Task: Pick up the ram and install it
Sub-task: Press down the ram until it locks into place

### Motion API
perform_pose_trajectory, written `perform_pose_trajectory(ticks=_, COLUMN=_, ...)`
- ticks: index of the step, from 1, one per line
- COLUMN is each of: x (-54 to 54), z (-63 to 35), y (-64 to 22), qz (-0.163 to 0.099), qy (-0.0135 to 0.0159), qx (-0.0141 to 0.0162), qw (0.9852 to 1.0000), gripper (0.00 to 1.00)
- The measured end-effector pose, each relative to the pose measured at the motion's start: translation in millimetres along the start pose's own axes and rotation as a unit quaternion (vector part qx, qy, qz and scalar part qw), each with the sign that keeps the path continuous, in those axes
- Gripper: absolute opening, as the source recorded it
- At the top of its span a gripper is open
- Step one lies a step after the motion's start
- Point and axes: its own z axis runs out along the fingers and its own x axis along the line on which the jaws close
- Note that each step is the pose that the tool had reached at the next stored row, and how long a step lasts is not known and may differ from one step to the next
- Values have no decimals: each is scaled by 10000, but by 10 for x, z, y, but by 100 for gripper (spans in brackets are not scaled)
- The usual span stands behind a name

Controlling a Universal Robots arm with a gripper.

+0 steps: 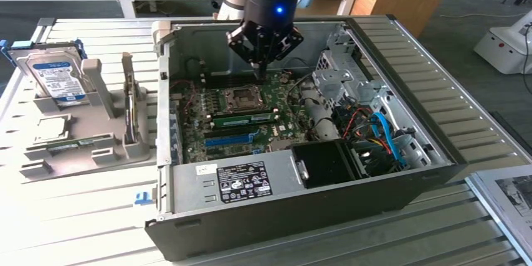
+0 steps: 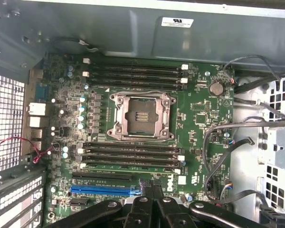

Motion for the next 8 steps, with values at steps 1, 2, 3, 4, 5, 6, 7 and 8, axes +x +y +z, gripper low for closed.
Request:
perform_pose_trajectory(ticks=1, x=8, z=0, y=0, qz=-1, qy=0, qx=1, qw=10000, gripper=11)
perform_pose_trajectory(ticks=2, x=17, z=-1, y=0, qz=-1, qy=1, qx=1, qw=10000, gripper=11)
perform_pose_trajectory(ticks=3, x=25, z=-1, y=1, qz=0, qy=1, qx=1, qw=10000, gripper=11)
perform_pose_trajectory(ticks=4, x=35, z=-1, y=1, qz=0, qy=1, qx=1, qw=10000, gripper=11)
perform_pose_trajectory(ticks=5, x=46, z=-1, y=1, qz=0, qy=1, qx=1, qw=10000, gripper=11)
perform_pose_trajectory(ticks=6, x=56, z=-1, y=2, qz=0, qy=1, qx=1, qw=10000, gripper=11)
perform_pose_trajectory(ticks=7, x=67, z=-1, y=2, qz=0, qy=1, qx=1, qw=10000, gripper=11)
perform_pose_trajectory(ticks=8, x=75, z=-1, y=3, qz=2, qy=1, qx=1, qw=10000, gripper=11)
